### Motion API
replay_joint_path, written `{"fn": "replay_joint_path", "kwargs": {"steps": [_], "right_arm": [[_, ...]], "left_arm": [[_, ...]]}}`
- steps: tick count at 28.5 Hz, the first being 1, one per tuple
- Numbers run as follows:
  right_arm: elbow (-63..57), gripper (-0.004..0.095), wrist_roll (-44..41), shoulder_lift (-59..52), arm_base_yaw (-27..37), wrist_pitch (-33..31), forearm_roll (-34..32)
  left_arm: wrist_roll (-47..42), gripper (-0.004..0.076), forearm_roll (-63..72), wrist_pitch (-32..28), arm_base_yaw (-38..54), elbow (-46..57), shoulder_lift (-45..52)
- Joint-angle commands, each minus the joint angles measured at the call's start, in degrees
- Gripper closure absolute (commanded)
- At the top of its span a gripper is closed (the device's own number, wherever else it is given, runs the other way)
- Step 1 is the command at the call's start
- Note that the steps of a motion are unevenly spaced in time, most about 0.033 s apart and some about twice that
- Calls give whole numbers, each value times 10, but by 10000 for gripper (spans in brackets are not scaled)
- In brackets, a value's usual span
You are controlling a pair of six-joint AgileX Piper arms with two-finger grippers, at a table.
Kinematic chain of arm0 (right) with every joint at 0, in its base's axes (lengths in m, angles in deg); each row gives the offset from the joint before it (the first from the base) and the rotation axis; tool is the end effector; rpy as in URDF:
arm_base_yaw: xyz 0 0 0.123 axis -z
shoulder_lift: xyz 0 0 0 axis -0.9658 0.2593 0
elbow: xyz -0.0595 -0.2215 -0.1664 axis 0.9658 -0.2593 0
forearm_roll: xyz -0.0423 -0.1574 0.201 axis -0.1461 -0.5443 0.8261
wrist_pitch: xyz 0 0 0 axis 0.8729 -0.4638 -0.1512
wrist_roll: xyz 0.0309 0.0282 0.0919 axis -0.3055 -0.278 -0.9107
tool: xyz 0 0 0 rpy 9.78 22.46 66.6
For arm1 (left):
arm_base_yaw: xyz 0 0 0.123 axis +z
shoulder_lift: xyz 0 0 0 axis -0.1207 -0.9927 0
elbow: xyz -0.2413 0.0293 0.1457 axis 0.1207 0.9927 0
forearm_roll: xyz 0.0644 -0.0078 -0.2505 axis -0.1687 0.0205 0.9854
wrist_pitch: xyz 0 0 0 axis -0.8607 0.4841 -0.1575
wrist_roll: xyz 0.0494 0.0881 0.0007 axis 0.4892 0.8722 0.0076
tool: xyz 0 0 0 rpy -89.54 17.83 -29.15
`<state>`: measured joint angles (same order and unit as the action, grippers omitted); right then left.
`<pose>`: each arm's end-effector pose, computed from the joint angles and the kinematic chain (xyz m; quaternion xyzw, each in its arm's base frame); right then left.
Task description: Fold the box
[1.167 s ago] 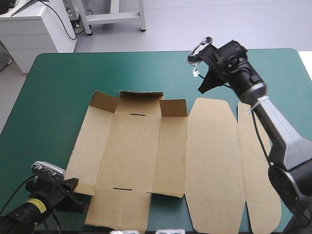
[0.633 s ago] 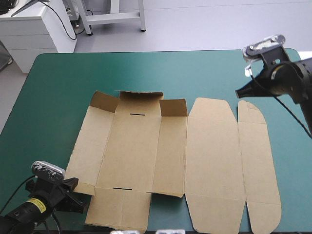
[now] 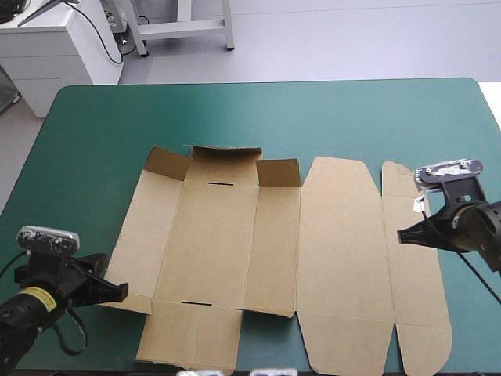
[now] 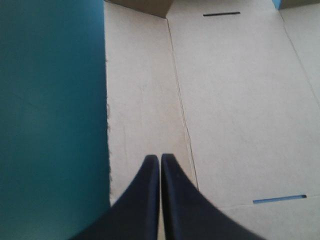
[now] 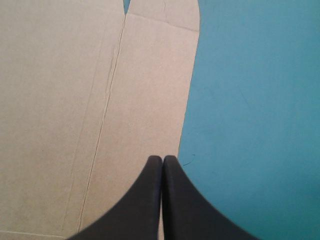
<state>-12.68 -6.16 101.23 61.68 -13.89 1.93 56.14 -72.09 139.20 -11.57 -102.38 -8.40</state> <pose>0.1819 0.0200 0.3633 -0.0622 0.9564 -0.0706 0.2763 0.1014 -0.0277 0.3217 0.0981 0.8956 -0.0602 0.4298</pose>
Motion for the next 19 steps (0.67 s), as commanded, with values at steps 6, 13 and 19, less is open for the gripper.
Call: {"fn": "replay_joint_path", "kwargs": {"steps": [6, 13, 19], "right_arm": [[-89, 929, -26, -8, 5, 115, 13], [-90, 929, 32, -2, 76, 132, 69], [-90, 929, 189, 18, 189, 125, 214]], "left_arm": [[-14, 731, -56, 69, -3, -219, -205], [-9, 731, -55, 78, 17, -287, -332], [110, 731, 140, 77, 172, -294, -384]]}}
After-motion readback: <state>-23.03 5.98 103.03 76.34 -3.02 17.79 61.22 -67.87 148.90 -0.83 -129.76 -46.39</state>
